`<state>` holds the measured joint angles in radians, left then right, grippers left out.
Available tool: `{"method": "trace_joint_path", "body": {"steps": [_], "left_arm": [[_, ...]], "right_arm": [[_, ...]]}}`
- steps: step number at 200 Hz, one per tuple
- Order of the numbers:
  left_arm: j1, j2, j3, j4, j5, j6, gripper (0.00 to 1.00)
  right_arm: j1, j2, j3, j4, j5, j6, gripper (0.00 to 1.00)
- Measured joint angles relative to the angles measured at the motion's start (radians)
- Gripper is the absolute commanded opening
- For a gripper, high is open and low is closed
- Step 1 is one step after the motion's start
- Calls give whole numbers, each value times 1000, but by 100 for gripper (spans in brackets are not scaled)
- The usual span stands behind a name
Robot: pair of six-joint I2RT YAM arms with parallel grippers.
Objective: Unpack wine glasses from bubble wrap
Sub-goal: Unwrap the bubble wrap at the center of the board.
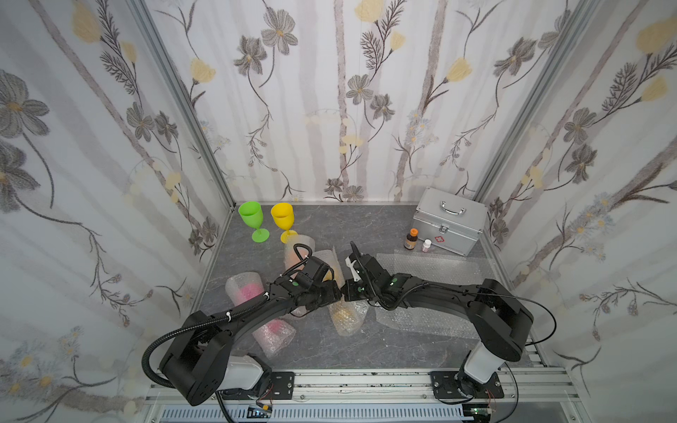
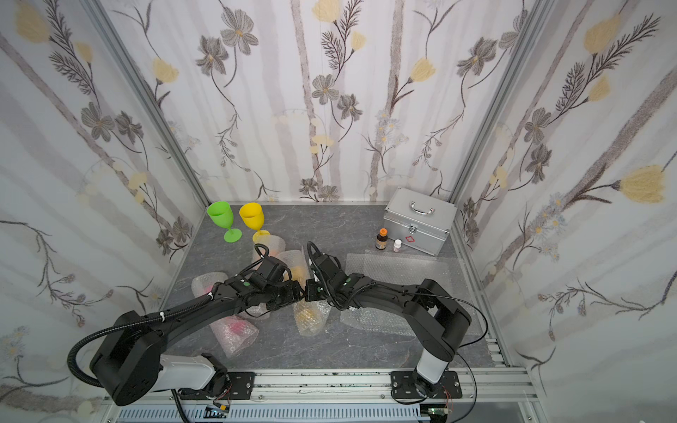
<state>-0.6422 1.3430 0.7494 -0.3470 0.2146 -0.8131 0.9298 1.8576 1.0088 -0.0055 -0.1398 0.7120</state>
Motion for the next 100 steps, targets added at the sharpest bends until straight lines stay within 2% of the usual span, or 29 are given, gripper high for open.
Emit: {"method": "trace_joint_path", "body": {"steps": [33, 57, 83, 100], "left_arm": [[0, -3, -35, 7, -8, -8, 68], [2, -3, -51, 15, -12, -15, 62], [9, -3, -63, 51, -9, -18, 48], [13, -3, -65, 74, -4, -18, 32]], "right_arm": [[17, 5, -7, 30, -23, 37, 2], [28, 11, -13, 39, -23, 50, 2], [33, 11, -29, 45, -23, 62, 3], [36, 11, -30, 45, -19, 63, 3]]}}
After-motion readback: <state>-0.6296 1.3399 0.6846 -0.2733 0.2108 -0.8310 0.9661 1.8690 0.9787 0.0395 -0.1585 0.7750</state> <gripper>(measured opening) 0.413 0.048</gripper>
